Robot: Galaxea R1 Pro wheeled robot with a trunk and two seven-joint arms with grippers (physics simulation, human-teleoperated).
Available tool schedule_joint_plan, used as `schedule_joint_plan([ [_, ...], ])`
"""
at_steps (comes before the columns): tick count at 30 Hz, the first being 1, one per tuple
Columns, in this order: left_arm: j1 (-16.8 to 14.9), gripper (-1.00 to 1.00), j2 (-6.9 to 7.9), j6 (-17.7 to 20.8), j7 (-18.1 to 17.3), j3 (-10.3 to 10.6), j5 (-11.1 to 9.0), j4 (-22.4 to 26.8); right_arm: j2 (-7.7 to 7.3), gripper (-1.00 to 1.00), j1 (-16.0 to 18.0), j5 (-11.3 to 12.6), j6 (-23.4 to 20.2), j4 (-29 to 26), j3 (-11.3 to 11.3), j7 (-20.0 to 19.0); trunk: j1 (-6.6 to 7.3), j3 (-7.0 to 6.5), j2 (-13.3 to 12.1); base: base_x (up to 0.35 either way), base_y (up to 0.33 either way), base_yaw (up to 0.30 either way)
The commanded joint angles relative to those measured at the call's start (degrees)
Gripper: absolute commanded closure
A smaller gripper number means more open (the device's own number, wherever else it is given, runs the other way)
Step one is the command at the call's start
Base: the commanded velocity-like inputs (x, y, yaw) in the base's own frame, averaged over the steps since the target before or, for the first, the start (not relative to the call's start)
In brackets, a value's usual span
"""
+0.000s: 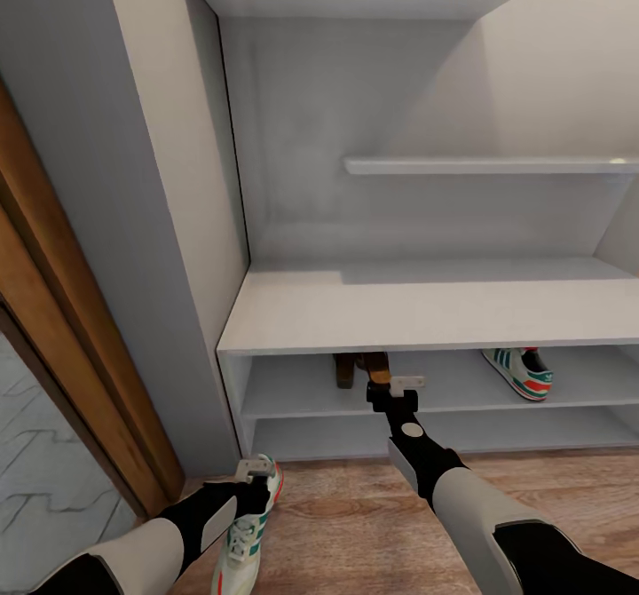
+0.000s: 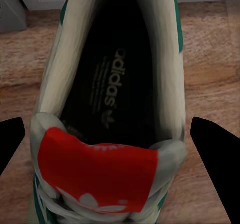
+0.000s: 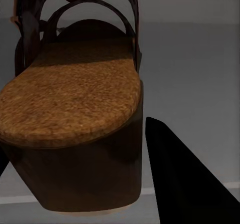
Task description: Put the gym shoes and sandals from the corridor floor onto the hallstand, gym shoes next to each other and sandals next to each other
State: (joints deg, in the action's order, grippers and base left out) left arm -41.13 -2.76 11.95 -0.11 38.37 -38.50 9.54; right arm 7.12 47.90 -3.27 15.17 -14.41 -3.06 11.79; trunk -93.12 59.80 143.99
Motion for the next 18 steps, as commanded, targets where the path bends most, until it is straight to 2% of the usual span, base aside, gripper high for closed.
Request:
schedule_joint_plan([
  [1, 0.0, 1.00, 0.01, 0.0, 0.0, 0.0, 0.0, 0.0, 0.00, 1.00, 0.0, 0.1, 0.0, 0.0, 0.0, -0.1, 0.00, 0.00, 0.0, 0.000, 0.000, 0.000],
  [18, 0.0, 1.00, 0.04, 0.0, 0.0, -0.1, 0.1, -0.3, 0.00, 1.00, 0.0, 0.1, 0.0, 0.0, 0.1, -0.1, 0.00, 0.00, 0.0, 0.000, 0.000, 0.000],
])
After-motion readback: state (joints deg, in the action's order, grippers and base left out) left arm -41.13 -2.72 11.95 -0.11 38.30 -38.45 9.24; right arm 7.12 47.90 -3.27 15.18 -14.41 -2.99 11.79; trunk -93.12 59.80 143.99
